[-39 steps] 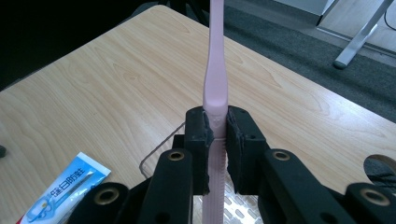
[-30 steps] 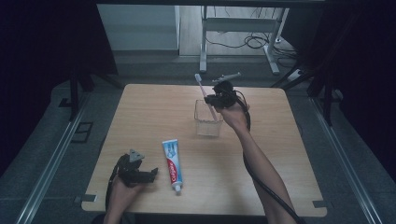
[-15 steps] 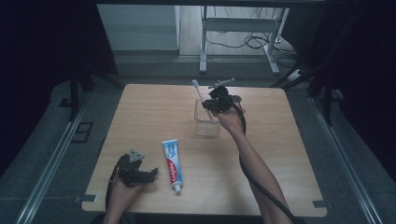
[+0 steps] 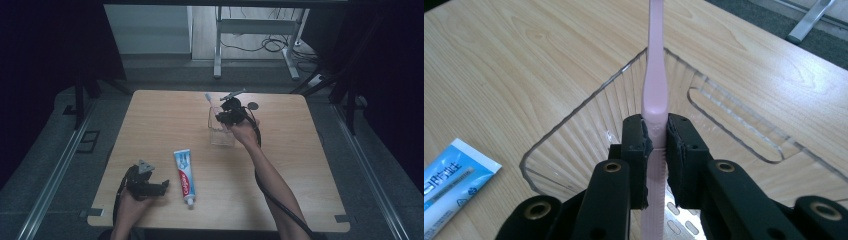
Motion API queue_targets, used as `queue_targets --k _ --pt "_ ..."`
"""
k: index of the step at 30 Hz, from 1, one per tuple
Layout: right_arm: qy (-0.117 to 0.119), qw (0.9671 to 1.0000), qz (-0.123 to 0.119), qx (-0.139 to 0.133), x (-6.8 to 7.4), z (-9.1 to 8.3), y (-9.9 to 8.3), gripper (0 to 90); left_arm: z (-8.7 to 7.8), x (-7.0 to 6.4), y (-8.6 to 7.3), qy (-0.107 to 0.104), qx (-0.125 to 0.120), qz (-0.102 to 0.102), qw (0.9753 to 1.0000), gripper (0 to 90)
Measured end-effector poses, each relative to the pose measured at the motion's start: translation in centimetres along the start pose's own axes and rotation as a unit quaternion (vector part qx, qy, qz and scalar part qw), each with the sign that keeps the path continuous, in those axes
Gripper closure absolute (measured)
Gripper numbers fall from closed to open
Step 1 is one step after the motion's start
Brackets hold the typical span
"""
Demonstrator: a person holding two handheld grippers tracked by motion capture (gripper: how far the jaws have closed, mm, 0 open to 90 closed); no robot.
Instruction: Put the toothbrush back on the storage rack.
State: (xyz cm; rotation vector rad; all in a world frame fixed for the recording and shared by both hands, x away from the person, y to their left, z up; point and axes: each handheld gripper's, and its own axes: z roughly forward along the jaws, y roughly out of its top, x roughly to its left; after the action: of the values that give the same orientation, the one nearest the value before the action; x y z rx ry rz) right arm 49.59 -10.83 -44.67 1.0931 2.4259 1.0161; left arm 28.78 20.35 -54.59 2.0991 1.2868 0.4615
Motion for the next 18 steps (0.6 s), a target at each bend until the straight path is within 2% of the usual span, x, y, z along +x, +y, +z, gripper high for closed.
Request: queue_targets --k 18 --pt "-0.018 0.9989 -0.013 0.041 0.27 0.85 -0.36 77.1 0.00 -0.01 0.00 0.000 0.000 0.000 1.0000 3.1"
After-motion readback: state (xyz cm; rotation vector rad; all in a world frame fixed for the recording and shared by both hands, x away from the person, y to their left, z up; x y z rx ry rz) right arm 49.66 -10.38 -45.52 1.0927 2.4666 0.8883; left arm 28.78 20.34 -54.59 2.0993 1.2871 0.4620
